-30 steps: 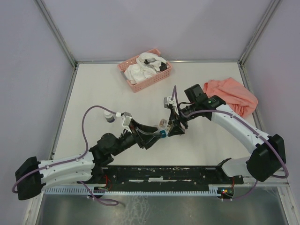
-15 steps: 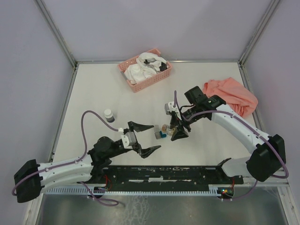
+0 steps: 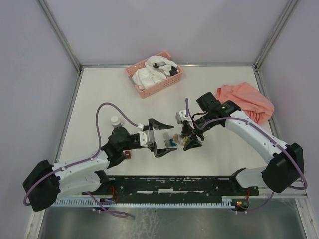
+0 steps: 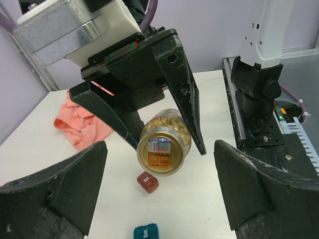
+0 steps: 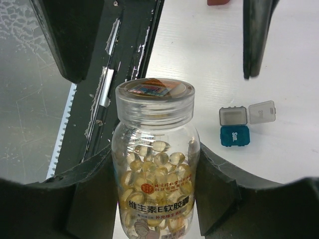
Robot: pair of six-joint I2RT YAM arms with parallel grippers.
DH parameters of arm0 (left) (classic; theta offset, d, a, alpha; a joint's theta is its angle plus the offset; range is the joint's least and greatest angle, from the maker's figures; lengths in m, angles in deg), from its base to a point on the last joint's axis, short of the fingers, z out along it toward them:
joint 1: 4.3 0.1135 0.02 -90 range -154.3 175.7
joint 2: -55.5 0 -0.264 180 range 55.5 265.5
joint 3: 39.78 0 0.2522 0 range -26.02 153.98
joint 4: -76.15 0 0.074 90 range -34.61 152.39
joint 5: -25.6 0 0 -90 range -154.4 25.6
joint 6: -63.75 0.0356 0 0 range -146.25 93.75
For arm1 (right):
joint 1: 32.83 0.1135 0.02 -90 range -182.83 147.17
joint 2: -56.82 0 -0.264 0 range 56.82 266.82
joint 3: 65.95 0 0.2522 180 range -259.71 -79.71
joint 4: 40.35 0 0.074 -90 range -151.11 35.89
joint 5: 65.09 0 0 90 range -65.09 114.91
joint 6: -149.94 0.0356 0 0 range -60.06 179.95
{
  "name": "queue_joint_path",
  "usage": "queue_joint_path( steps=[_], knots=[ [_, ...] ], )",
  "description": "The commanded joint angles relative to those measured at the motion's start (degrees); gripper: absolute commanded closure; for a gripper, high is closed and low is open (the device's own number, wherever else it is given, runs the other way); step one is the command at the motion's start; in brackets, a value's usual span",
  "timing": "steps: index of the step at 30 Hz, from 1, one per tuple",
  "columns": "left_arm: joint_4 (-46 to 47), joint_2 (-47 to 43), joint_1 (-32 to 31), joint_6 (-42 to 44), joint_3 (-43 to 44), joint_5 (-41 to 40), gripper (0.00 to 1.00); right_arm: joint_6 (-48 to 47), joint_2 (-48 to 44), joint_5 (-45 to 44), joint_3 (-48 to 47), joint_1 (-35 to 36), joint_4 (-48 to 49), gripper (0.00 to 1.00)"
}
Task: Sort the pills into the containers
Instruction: Unscrew the lid of the pill bottle.
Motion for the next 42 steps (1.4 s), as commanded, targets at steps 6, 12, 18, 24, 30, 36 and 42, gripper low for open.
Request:
queue_joint_path(
  steps=[6, 12, 18, 24, 30, 36, 42],
  knots=[
    [1.1, 5.4, 0.9, -1.5, 5.8, 6.4, 0.13, -1.8, -0.9, 2.6, -2.8, 0.0, -0.8, 0.98],
    [0.1, 6.4, 0.9, -2.3, 6.4, 6.0, 0.24, -1.8, -0.7, 3.2, -2.9, 0.0, -1.0, 0.98],
    [-0.6, 6.7, 0.9, -2.1, 6.3, 5.4, 0.3, -1.8, -0.7, 3.4, -2.9, 0.0, -1.1, 0.98],
    [-1.0, 7.4, 0.9, -2.2, 6.7, 5.5, 0.37, -1.8, -0.7, 3.4, -3.0, 0.0, -1.1, 0.98],
    [-0.6, 7.8, 0.9, -3.2, 7.0, 5.7, 0.44, -1.8, -0.5, 3.4, -3.0, 0.0, -1.2, 0.98],
    [5.1, 7.7, 1.0, -11.8, 4.8, 4.3, 0.92, -0.1, -0.1, 2.6, -3.3, 0.0, -0.5, 0.98],
    [9.0, 5.5, -1.9, -37.7, -0.3, -9.4, 0.97, 8.5, 0.9, -1.8, -3.6, -0.4, 4.5, 0.98]
  ],
)
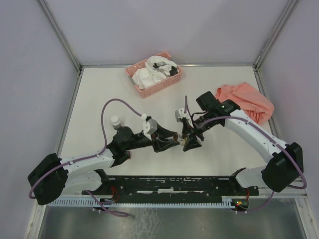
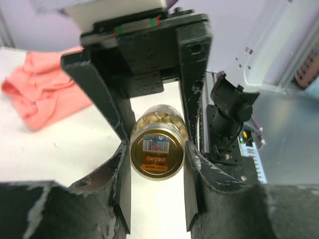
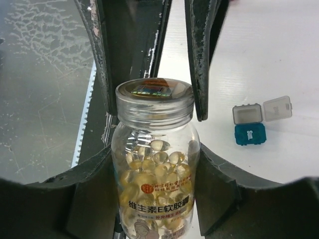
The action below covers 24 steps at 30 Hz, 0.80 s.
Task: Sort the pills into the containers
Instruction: Unscrew the lid of the pill bottle.
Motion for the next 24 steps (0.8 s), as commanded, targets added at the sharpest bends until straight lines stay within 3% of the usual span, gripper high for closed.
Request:
queue_joint_path(
  steps=[1, 3, 6, 16, 17, 20, 24],
  knots=[
    [6.9, -3.3, -3.8, -27.3, -4.3, -18.7, 0.97, 5.4, 0.8, -3.6, -2.7, -0.6, 6.5, 0.98],
    [7.6, -4.8, -6.7, -36.6, -6.9, -28.3, 0.97, 7.6, 0.9, -4.7, -2.5, -0.7, 8.1, 0.98],
    [2.6, -5.0, -10.0, -44.3, -5.2, -34.4, 0.97, 9.3, 1.2, -5.1, -2.2, -0.6, 9.1, 0.98],
    [-2.0, -5.1, -11.6, -43.7, -1.9, -38.7, 0.96, 9.3, 1.3, -4.5, -2.2, -0.7, 8.9, 0.98],
    [-2.1, -5.3, -11.6, -43.5, -2.0, -38.7, 0.93, 9.3, 1.3, -4.4, -2.2, -0.6, 8.9, 0.98],
    [-2.2, -6.1, -11.6, -42.1, -2.5, -37.9, 0.57, 8.7, 1.4, -3.6, -2.4, -0.6, 8.4, 0.98],
    [-1.7, -8.6, -11.6, -37.0, -4.6, -36.3, 0.22, 7.5, 1.3, -2.2, -2.6, -0.7, 7.3, 0.98]
  ],
)
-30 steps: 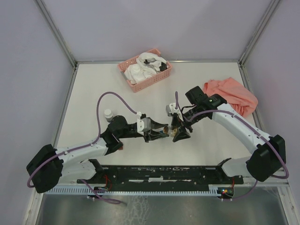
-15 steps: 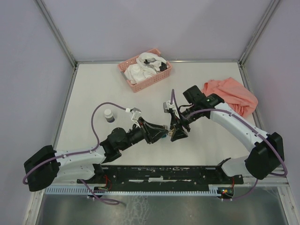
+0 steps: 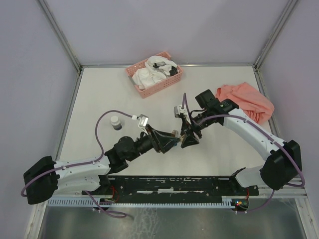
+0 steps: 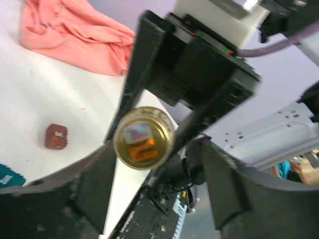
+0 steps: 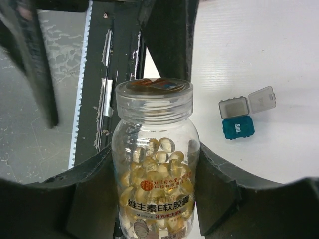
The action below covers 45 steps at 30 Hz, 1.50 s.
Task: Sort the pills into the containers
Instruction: Unscrew the lid of the pill bottle.
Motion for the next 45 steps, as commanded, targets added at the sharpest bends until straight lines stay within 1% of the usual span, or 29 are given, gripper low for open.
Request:
queue_joint_path(
  steps=[1, 2, 6, 7, 8, 10, 11, 13, 15, 18, 20, 22, 25, 31, 38, 40, 43, 45],
  knots=[
    [2.6, -4.5, -1.0, 4.8, -1.0, 2.1, 0.16, -1.0, -0.4, 1.2, -2.5, -0.7, 1.8, 0.98],
    [2.5, -5.5, -1.0, 6.6, -2.0, 2.3, 0.13, -1.4, -0.5, 1.5, -2.5, -0.6, 1.6, 0.98],
    [-1.5, -11.9, -0.9, 18.6, -5.6, 4.4, 0.08, -4.9, -1.2, 3.5, -2.7, -0.7, -0.6, 0.98],
    [-2.4, -15.1, -1.0, 24.9, -7.5, 5.2, 0.07, -6.5, -1.5, 4.3, -2.8, -0.6, -1.6, 0.98],
    [-1.7, -16.4, -1.0, 27.6, -8.6, 5.6, 0.07, -7.6, -1.6, 4.7, -2.8, -0.7, -2.2, 0.98],
    [1.9, -19.8, -1.0, 37.5, -11.7, 7.6, 0.01, -10.1, -1.9, 5.9, -2.8, -0.6, -3.8, 0.98],
    [4.7, -21.2, -0.9, 43.8, -13.6, 8.8, 0.0, -11.3, -2.2, 6.3, -2.8, -0.6, -4.5, 0.98],
    [8.6, -21.6, -0.9, 51.5, -14.3, 10.5, 0.01, -14.2, -2.5, 7.1, -2.8, -0.7, -6.2, 0.98],
    [9.1, -19.6, -0.8, 58.3, -12.4, 12.9, 0.01, -15.9, -3.0, 7.5, -2.4, -0.6, -7.1, 0.98],
    [9.6, -14.4, 0.3, 63.6, -8.0, 18.8, 0.01, -17.2, -3.5, 7.5, -1.7, -0.6, -7.0, 0.98],
    [10.4, -10.6, 2.0, 64.3, -5.6, 23.2, 0.01, -17.7, -3.5, 7.2, -1.5, -0.5, -7.1, 0.98],
    [10.9, -7.1, 4.5, 62.9, -3.2, 28.9, 0.0, -18.0, -3.5, 7.1, -1.6, -0.6, -7.2, 0.98],
    [12.1, -2.9, 6.9, 59.4, -0.5, 34.6, 0.06, -18.3, -3.5, 7.0, -1.5, -0.6, -7.3, 0.98],
    [11.7, 2.2, 7.5, 57.2, 3.0, 38.5, 0.23, -18.3, -3.4, 7.1, -1.5, -0.5, -7.4, 0.98],
    [11.7, 3.5, 7.5, 55.4, 3.9, 39.3, 0.36, -18.1, -3.2, 7.2, -1.7, -0.5, -7.5, 0.98],
    [11.7, 3.8, 7.5, 54.7, 4.2, 39.3, 0.43, -18.0, -3.1, 7.2, -1.7, -0.5, -7.5, 0.98],
    [11.7, 4.3, 7.5, 53.5, 4.4, 39.0, 0.51, -17.9, -2.9, 7.4, -1.7, -0.5, -7.5, 0.98],
    [11.7, 4.4, 7.5, 52.6, 4.5, 38.5, 0.59, -17.7, -2.8, 7.4, -1.8, -0.5, -7.5, 0.98]
  ],
)
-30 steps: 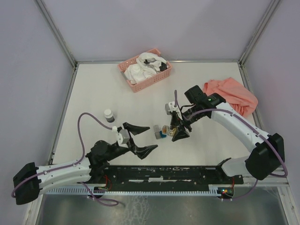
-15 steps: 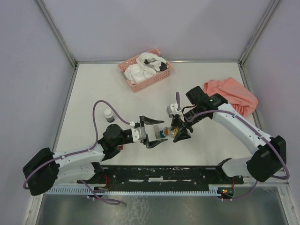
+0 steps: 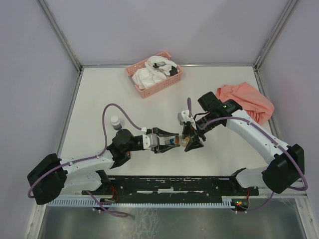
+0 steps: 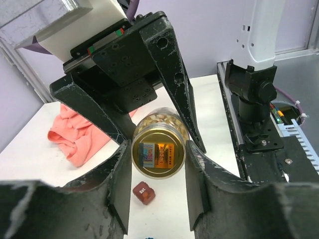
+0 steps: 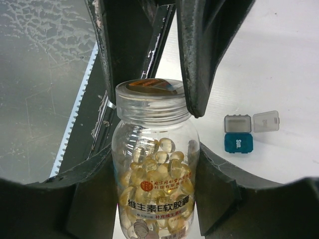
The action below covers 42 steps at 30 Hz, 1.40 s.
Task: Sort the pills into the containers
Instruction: Unscrew the lid of the pill bottle.
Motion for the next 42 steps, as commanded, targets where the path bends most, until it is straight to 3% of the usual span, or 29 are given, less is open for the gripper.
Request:
queue_joint_path(
  steps=[1, 7, 11, 15, 18, 22, 25, 29, 34, 37, 42],
  knots=[
    [3.3, 0.6, -0.1, -3.6, 2.2, 0.8, 0.63, -0.5, -0.7, 2.8, -1.6, 0.0, 0.5, 0.98],
    [4.7, 0.1, -0.1, -12.8, 1.2, -2.2, 0.97, 2.7, -0.7, 1.5, -1.7, -0.1, 2.6, 0.98],
    [6.5, -1.2, -0.2, -32.4, -0.5, -12.1, 0.97, 9.6, -0.1, -1.2, -1.4, -0.1, 7.3, 0.98],
    [0.0, -4.7, -2.4, -50.7, -1.3, -28.3, 0.97, 14.2, 0.2, -3.6, -1.1, -0.2, 10.4, 0.98],
    [-7.5, -7.1, -6.3, -55.2, 0.1, -36.6, 0.97, 15.9, 0.5, -4.2, -0.9, -0.2, 11.6, 0.98],
    [-11.8, -8.5, -7.9, -55.4, 1.0, -40.3, 0.97, 16.3, 0.9, -3.9, -1.0, -0.4, 11.7, 0.98],
    [-12.5, -8.6, -7.9, -55.1, 0.8, -41.5, 0.9, 16.3, 0.8, -3.8, -0.9, -0.7, 11.7, 0.98],
    [-12.0, -8.4, -7.9, -55.8, 0.2, -41.6, 0.53, 16.4, 0.7, -3.6, -0.9, -0.8, 11.7, 0.98],
    [-12.7, -9.0, -7.9, -54.6, -0.3, -41.1, 0.27, 15.8, 0.8, -2.9, -1.0, -1.0, 11.3, 0.98],
    [-13.3, -11.3, -7.9, -49.1, -1.6, -38.8, 0.19, 15.4, 0.6, -2.6, -0.9, -0.9, 10.9, 0.98],
    [-16.8, -19.9, -7.9, -34.4, -5.9, -33.3, 0.16, 14.0, 0.3, -1.6, -1.2, -1.0, 9.8, 0.98]
  ],
)
